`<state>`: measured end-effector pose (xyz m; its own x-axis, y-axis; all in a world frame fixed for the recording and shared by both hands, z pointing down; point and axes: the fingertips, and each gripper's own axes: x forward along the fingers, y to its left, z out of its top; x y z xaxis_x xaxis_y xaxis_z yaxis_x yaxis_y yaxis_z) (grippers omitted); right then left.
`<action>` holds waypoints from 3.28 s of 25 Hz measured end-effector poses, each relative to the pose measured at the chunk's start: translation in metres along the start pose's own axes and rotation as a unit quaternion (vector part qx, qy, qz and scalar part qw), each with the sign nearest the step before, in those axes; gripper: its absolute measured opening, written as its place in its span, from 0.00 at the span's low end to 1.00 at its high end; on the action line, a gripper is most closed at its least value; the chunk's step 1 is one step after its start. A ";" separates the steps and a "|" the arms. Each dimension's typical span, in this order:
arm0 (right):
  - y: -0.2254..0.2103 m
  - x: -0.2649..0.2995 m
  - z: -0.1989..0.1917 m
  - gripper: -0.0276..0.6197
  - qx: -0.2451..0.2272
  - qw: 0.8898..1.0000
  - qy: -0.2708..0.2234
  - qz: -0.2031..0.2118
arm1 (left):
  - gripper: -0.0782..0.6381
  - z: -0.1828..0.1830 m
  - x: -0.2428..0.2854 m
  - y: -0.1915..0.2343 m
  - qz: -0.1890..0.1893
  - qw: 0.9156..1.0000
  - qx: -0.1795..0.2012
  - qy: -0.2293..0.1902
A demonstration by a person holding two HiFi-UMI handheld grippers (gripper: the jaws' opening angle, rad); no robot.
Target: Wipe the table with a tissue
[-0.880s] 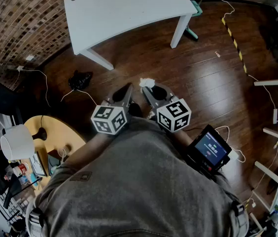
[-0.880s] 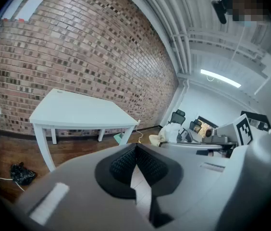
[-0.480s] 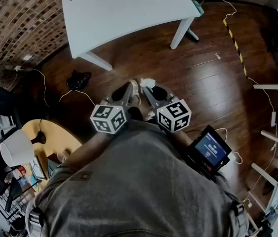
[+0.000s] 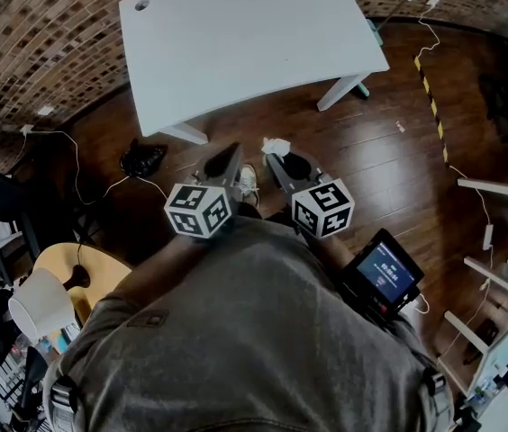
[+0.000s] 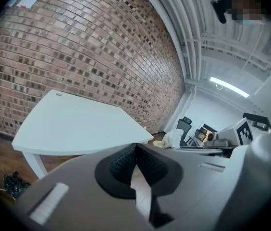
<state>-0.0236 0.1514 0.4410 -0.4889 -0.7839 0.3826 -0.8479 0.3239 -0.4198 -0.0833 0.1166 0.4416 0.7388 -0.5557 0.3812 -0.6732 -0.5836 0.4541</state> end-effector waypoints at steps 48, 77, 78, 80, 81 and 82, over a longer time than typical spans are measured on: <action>-0.237 0.156 0.062 0.14 -0.100 0.978 0.184 -0.021 | 0.11 0.059 0.171 0.112 0.145 0.984 -0.093 0.040; -0.252 0.175 0.022 0.16 -0.139 0.947 0.282 -0.062 | 0.11 0.043 0.150 0.172 0.165 0.973 -0.152 0.047; -0.252 0.175 0.020 0.15 -0.142 0.946 0.285 -0.062 | 0.11 0.043 0.150 0.172 0.165 0.973 -0.152 0.047; -0.252 0.177 0.018 0.15 -0.144 0.945 0.288 -0.061 | 0.11 0.044 0.149 0.172 0.166 0.973 -0.152 0.045; -0.251 0.178 0.018 0.14 -0.144 0.945 0.288 -0.060 | 0.11 0.044 0.148 0.173 0.167 0.973 -0.153 0.044; -0.250 0.179 0.018 0.14 -0.144 0.945 0.288 -0.059 | 0.11 0.044 0.148 0.173 0.168 0.973 -0.153 0.044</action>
<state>0.1045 -0.0794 0.5995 -0.3473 -0.4319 0.8324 -0.8834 0.4485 -0.1359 -0.0922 -0.0925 0.5412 0.4873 -0.6245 0.6103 -0.8465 -0.1663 0.5057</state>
